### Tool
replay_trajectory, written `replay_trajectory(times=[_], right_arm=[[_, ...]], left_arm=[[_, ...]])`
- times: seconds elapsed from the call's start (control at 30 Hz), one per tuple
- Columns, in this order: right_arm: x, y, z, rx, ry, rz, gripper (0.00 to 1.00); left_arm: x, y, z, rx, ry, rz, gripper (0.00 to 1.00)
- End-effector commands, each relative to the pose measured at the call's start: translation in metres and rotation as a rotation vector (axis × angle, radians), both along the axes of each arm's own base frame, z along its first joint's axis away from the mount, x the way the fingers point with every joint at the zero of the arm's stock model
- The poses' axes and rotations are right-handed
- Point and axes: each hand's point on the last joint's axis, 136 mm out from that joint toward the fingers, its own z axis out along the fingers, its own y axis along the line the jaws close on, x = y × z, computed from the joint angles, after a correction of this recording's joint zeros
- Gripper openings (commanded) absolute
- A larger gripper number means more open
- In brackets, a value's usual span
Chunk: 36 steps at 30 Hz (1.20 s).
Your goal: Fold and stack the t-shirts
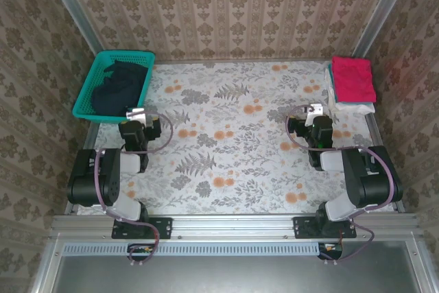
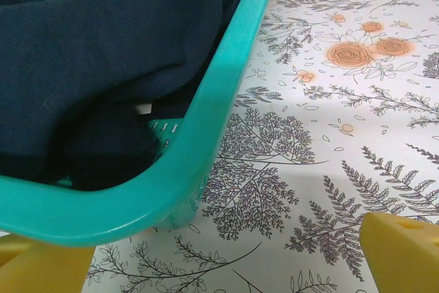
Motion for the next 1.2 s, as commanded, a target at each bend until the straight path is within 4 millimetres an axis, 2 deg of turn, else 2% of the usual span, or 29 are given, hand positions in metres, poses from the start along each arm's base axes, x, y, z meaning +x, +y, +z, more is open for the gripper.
replay_trajectory(times=[0.0,0.97,1.07,1.17], right_arm=[[0.005,-0.003,0.004,0.001,-0.015,-0.018,1.00],[0.003,0.000,0.006,0.003,-0.025,0.003,1.00],[-0.002,0.008,0.010,-0.009,-0.054,0.045,1.00],[-0.009,0.012,0.024,-0.013,-0.083,0.066,1.00]], left_arm=[[0.005,0.002,0.008,0.017,-0.017,0.008,1.00],[0.005,0.000,0.009,0.023,-0.021,-0.005,1.00],[0.001,-0.007,0.017,0.057,-0.047,-0.017,1.00],[-0.009,-0.015,0.030,0.082,-0.086,-0.054,1.00]])
